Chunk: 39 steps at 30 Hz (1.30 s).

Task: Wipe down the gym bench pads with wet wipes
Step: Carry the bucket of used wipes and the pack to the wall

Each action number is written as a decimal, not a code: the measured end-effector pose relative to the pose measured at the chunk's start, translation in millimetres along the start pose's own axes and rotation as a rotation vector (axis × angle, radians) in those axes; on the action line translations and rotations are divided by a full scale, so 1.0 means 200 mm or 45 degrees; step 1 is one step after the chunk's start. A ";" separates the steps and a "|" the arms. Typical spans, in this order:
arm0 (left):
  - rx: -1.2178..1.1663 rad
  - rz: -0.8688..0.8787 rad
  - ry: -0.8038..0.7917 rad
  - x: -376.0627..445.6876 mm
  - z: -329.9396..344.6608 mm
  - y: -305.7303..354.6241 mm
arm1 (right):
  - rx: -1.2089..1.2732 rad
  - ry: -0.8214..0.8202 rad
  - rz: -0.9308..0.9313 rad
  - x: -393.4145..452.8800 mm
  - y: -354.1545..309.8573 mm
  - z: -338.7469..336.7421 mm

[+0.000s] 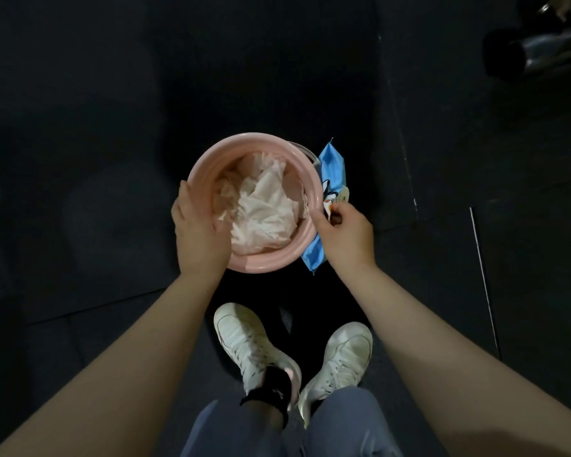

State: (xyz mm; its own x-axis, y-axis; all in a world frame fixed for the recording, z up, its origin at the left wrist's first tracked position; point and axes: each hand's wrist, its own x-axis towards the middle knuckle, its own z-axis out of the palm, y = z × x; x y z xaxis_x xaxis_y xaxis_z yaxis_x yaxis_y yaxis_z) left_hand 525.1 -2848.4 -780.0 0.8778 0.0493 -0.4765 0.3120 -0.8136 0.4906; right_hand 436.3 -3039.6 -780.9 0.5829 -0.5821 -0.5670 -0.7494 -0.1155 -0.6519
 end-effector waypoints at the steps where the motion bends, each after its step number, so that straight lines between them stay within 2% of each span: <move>1: -0.006 0.021 0.013 0.01 -0.01 -0.01 | -0.018 -0.002 0.007 0.00 0.00 0.01; 4: -0.094 0.033 0.027 0.03 -0.05 -0.03 | -0.058 0.020 0.021 0.00 -0.02 0.02; 7: -0.215 -0.052 -0.003 0.03 -0.12 -0.06 | -0.061 0.018 0.016 -0.04 -0.07 0.00; 11: -0.236 -0.089 -0.036 -0.08 -0.29 -0.02 | -0.042 0.024 -0.002 -0.18 -0.17 -0.12; 23: -0.331 -0.003 -0.144 -0.72 -0.98 0.59 | 0.052 0.096 0.087 -0.90 -0.66 -0.87; 28: -0.339 0.173 -0.217 -1.05 -1.34 0.88 | 0.047 0.223 0.037 -1.28 -0.90 -1.24; 33: -0.163 0.437 -0.300 -1.34 -1.65 1.18 | 0.151 0.390 0.062 -1.71 -1.08 -1.55; 39: -0.076 0.634 -0.566 -1.64 -1.82 1.46 | 0.352 0.493 0.208 -2.10 -1.14 -1.78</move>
State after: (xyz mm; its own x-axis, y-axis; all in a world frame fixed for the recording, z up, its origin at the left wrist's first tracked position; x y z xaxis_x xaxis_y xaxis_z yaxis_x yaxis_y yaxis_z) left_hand 460.9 -2891.2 -215.9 0.6929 -0.5777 -0.4314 -0.0611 -0.6431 0.7633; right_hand 250.4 -3054.9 -214.6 0.2664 -0.8369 -0.4782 -0.6790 0.1892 -0.7093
